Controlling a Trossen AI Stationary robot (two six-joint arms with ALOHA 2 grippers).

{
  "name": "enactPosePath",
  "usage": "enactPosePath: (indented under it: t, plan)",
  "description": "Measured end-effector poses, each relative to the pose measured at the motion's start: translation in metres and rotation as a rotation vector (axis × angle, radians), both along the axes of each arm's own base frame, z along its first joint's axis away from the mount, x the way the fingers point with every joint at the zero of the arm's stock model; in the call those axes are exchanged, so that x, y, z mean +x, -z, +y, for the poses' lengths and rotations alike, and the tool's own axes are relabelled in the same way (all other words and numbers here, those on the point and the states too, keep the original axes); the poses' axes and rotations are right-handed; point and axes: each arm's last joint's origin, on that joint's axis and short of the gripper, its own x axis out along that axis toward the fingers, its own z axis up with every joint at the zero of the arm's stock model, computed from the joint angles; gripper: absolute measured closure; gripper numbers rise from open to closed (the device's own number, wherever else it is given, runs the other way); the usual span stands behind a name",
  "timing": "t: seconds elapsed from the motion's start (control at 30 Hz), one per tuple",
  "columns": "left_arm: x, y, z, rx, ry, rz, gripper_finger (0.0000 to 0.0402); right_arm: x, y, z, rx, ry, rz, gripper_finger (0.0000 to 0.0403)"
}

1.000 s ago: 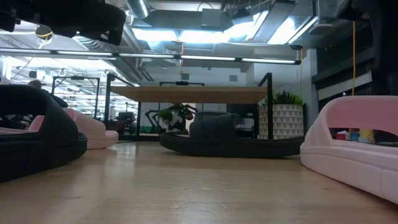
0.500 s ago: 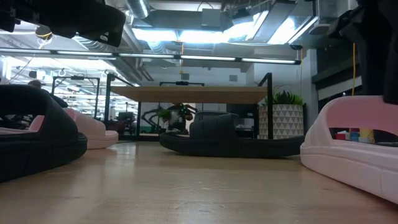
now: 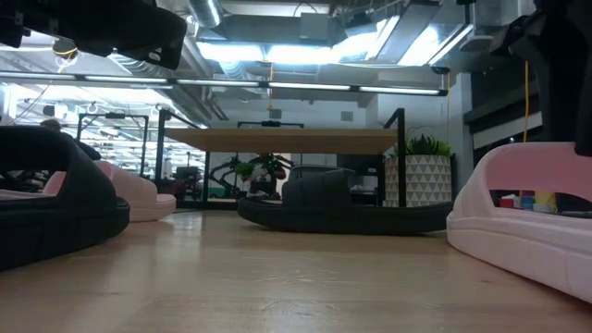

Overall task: Pick and place slides into the shelf
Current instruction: Put the right pink slides on the shelf

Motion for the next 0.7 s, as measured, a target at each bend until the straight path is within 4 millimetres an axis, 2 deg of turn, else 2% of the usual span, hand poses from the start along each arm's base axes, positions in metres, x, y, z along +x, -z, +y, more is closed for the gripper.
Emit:
enactPosePath:
  t: [0.23, 0.7]
  plan:
    - [0.000, 0.000, 0.000, 0.000, 0.000, 0.000, 0.0401, 0.004, 0.012, -0.004, -0.032, 0.013, 0.057, 0.0282]
    - [0.000, 0.000, 0.000, -0.001, 0.000, -0.001, 0.0401, -0.001, 0.012, -0.011, -0.081, 0.046, 0.110, 0.0282]
